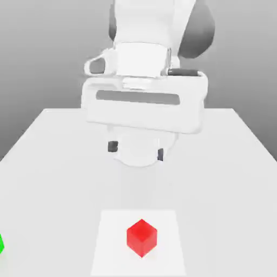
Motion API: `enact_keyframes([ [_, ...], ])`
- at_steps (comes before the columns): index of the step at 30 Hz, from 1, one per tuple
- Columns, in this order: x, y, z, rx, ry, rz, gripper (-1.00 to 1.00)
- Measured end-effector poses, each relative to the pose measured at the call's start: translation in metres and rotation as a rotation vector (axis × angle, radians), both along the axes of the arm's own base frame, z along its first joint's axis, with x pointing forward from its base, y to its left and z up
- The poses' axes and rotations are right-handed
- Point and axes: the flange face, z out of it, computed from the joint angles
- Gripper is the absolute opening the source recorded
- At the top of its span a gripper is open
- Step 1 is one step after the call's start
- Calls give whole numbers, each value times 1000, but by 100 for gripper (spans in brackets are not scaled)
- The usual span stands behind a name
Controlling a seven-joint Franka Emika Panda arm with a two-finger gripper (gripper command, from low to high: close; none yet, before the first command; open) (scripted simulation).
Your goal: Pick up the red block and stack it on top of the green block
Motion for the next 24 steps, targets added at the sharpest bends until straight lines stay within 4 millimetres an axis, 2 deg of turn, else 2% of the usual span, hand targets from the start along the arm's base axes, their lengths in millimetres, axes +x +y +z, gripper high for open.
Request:
enact_keyframes([
  [6, -32, 4, -118, 63, 185, -184, 0],
  [12, -39, 5, -190, 73, 213, -214, 0],
  [13, -39, 5, -197, 72, 214, -214, -100],
  [19, -39, 5, -200, 72, 212, -214, -100],
  [21, -38, 5, -189, 73, 211, -215, -100],
  [24, -38, 5, -159, 73, 212, -215, -100],
])
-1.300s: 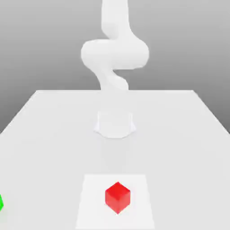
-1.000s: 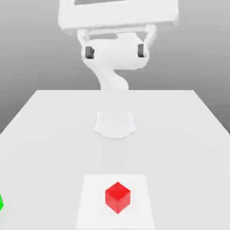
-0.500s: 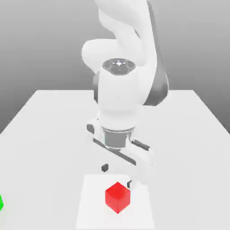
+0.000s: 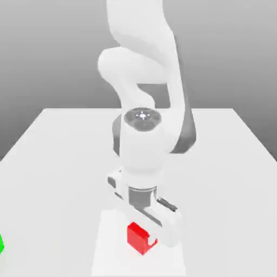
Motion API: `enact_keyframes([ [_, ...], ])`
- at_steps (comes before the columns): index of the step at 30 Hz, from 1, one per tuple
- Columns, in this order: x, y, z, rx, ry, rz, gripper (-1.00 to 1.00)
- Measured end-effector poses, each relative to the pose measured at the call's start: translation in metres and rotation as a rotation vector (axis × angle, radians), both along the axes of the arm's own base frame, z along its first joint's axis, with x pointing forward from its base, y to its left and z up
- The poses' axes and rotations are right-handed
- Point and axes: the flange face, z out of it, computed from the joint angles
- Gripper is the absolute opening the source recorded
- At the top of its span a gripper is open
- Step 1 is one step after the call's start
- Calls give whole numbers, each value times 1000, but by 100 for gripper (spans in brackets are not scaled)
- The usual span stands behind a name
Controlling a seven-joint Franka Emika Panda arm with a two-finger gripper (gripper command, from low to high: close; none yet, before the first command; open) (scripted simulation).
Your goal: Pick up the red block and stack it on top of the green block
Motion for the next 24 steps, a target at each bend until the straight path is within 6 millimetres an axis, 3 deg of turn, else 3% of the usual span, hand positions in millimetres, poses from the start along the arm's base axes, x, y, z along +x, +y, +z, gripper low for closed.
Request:
enact_keyframes([
  [2, 3, -8, 18, 0, 1, -31, -100],
  [4, 18, -44, 27, 6, 2, -175, -100],
  [9, 41, -164, 40, 14, 5, -601, -100],
  [14, 29, -289, 53, 9, 2, -1002, -100],
  [16, 20, -335, 42, 5, 1, -1146, -100],
  [18, 15, -351, 14, 2, 1, -1196, -100],
  [19, 14, -353, 3, 1, 1, -1205, 100],
  [24, 14, -353, 3, 1, 1, -1205, 100],
])
